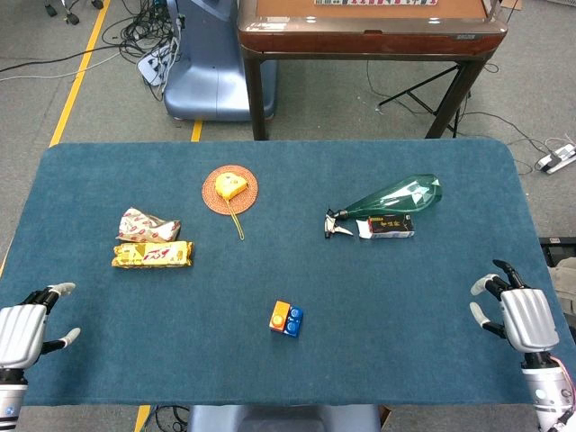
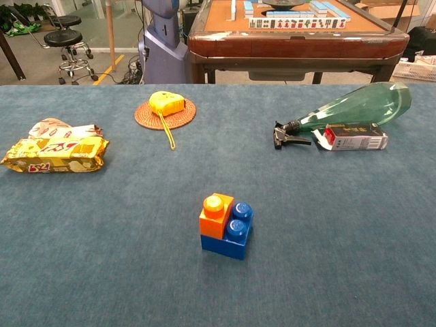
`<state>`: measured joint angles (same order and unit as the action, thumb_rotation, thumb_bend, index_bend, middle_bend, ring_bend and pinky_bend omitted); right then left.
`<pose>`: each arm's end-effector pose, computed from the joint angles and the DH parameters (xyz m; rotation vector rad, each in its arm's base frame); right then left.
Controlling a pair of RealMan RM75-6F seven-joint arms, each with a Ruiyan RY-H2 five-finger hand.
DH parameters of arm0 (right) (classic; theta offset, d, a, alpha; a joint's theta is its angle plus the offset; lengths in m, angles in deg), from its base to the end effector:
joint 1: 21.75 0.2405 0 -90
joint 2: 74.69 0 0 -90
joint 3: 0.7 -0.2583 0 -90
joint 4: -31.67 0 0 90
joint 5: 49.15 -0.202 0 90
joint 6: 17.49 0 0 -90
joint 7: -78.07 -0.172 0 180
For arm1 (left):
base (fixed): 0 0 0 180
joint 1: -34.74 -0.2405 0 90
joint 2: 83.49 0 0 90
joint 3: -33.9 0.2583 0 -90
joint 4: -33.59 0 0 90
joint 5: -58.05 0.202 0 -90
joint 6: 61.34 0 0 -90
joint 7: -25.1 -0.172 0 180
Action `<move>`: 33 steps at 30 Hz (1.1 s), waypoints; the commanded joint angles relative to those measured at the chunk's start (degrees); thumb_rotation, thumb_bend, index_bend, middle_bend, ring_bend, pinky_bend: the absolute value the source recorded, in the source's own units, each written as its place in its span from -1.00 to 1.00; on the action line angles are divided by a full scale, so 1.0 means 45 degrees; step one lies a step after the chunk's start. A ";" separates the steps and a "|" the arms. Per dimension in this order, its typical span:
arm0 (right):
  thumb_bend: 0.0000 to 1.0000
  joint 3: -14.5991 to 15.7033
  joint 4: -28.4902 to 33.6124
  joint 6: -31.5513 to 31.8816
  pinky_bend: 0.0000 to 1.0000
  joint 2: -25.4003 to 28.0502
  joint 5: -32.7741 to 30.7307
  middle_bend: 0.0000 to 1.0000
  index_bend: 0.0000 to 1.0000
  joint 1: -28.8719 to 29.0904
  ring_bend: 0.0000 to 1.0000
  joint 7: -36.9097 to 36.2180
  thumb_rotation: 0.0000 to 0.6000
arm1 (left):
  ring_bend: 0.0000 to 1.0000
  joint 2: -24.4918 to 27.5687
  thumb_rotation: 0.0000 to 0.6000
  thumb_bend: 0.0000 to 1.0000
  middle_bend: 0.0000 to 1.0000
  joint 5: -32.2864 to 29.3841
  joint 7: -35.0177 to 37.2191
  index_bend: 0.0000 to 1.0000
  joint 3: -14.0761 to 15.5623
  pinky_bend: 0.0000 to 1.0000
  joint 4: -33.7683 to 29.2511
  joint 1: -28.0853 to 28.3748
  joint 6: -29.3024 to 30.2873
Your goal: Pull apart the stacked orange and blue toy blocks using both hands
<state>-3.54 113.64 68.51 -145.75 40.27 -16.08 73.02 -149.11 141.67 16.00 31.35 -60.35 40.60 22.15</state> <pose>-0.3204 -0.2146 0.1427 1.4176 -0.8834 0.9757 -0.3072 0.2120 0.1533 -1.4200 -0.8561 -0.8009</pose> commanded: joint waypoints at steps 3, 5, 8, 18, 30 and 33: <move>-0.40 0.0073 -0.0328 -0.0008 0.23 -0.0206 0.0026 -0.05 0.02 -0.0026 0.11 -0.0347 1.00 | -0.28 -0.0177 1.00 -0.84 -0.36 0.0094 0.0468 -0.32 0.0062 0.22 -0.0258 0.0073 -0.0157; -0.40 0.0034 -0.0427 0.0044 0.23 -0.0222 0.0003 -0.05 0.02 -0.0035 0.11 -0.0496 1.00 | -0.28 -0.0143 1.00 -0.84 -0.37 0.0226 0.0762 -0.35 0.0085 0.23 -0.0525 0.0174 -0.0295; -0.40 -0.0052 -0.0460 0.0175 0.23 -0.0155 0.0016 -0.05 0.02 -0.0033 0.11 -0.0658 1.00 | -0.17 -0.0087 1.00 -0.84 -0.29 0.0539 0.1174 -0.42 0.0013 0.39 -0.1033 0.0404 -0.0406; -0.40 -0.0262 -0.0172 0.0357 0.23 0.0269 0.0098 -0.05 0.02 0.0078 0.11 -0.0747 1.00 | 0.82 -0.0321 1.00 -0.84 0.95 0.1254 0.1490 -0.41 -0.0216 1.00 -0.2670 0.1726 -0.1789; -0.40 -0.0548 0.0987 0.0048 0.23 0.1036 0.0081 -0.05 0.02 0.0475 0.11 0.0136 1.00 | 0.88 -0.1288 1.00 -0.84 1.00 0.0185 0.1236 -0.33 -0.0969 1.00 -0.3825 0.4059 -0.4715; -0.40 -0.0517 0.1010 -0.0183 0.23 0.1045 0.0041 -0.05 0.02 0.0581 0.11 0.0250 1.00 | 0.88 -0.1671 1.00 -0.84 1.00 -0.0149 0.0679 -0.33 -0.1095 1.00 -0.3873 0.4655 -0.5392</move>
<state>-5.90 118.14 67.89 -141.08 40.54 -13.62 73.98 -155.50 142.04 20.45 26.97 -77.42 60.11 -0.60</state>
